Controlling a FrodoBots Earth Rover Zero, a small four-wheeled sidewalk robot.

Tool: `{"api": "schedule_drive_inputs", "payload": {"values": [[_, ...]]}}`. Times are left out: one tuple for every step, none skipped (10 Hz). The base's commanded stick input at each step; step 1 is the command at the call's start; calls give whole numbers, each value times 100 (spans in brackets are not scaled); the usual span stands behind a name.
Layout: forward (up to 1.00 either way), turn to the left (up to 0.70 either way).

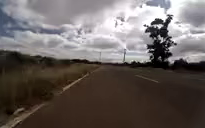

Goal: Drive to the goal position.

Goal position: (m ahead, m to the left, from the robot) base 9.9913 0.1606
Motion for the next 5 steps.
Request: {"api": "schedule_drive_inputs", "payload": {"values": [[85,0],[85,0],[85,0],[85,0],[85,0]]}}
